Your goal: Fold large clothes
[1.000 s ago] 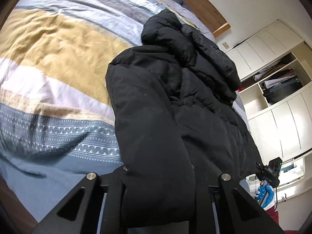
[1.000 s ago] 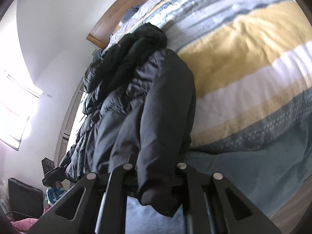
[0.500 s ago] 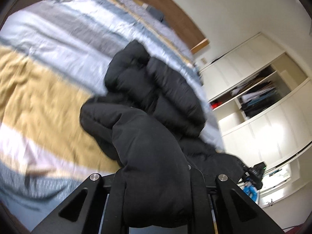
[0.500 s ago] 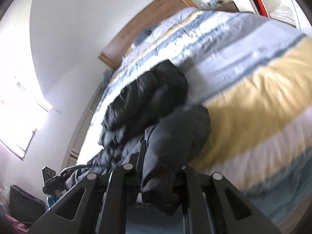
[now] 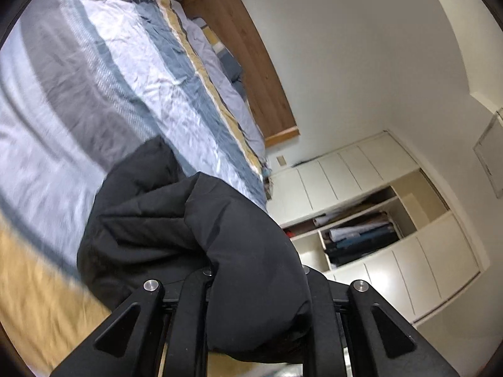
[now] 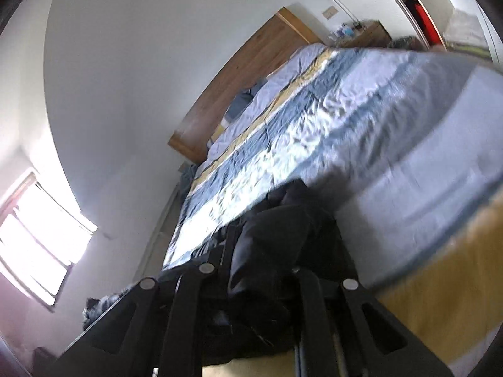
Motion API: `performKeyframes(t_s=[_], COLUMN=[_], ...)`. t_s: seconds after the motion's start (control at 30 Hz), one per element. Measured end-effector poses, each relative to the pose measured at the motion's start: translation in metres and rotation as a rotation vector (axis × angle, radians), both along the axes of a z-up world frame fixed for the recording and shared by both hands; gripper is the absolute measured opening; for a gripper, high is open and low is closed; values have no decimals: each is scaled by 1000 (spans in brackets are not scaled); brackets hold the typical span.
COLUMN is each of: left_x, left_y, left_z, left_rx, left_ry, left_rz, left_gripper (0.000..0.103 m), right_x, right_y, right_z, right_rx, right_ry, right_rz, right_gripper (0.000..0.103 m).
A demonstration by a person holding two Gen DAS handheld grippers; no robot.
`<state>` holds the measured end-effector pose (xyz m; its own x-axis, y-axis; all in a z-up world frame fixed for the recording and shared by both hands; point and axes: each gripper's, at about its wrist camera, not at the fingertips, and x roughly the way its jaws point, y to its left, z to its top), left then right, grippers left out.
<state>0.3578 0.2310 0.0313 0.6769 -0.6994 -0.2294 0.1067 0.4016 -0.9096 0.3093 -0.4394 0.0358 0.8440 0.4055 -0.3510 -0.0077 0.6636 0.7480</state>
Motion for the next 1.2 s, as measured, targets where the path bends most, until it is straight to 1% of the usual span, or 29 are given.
performKeyframes(t_s=[0.1,0.2,0.23,0.3,0.33,0.37,0.43,0.5,0.6,0.7,0.8,0.87,0.93,1.0,1.07,1.1,1.13,1.17,1.2], left_x=[44,94,110,138,146,165,188,219,248,266,280,282,284,282,281,279,278,277,277], left_y=[1,0,-1,-4,-5,-7,-9,-13,-14,-15,-19,-21,-22,-21,-19,-17,-14,-13,-11], left_z=[-2,-13,-17,-26,-30,-38,-51,-68,-96,-123,-148,-154,-157,-154,-146,-141,-134,-127,-121], left_rx=[29,53,57,73,77,83,89,114,146,133,132,143,148,131,105,95,85,81,80], left_ry=[34,91,111,141,152,173,201,237,298,350,377,380,378,362,336,323,306,291,281], left_rz=[27,52,60,66,69,74,79,78,84,79,54,43,33,28,31,35,42,45,48], left_gripper=[16,16,16,17,17,18,19,21,25,29,32,33,34,41,58,62,66,72,76], right_x=[48,98,118,144,165,173,199,223,256,281,295,303,308,308,307,306,303,301,300], right_y=[6,11,13,14,16,16,14,14,16,21,25,29,29,27,23,22,19,18,17], right_z=[7,3,-2,-11,-19,-24,-39,-50,-69,-90,-108,-119,-128,-130,-129,-126,-122,-117,-112], right_rx=[-32,-53,-55,-59,-62,-56,-41,-62,-91,-106,-110,-109,-87,-61,-23,-6,10,15,17], right_ry=[12,41,62,90,114,128,164,197,244,283,312,318,323,318,304,291,271,257,246], right_rz=[-23,-63,-87,-112,-124,-130,-149,-164,-164,-161,-153,-126,-107,-104,-96,-96,-98,-100,-101], right_gripper=[12,12,12,12,12,12,12,12,12,13,14,16,22,26,34,44,57,61,64])
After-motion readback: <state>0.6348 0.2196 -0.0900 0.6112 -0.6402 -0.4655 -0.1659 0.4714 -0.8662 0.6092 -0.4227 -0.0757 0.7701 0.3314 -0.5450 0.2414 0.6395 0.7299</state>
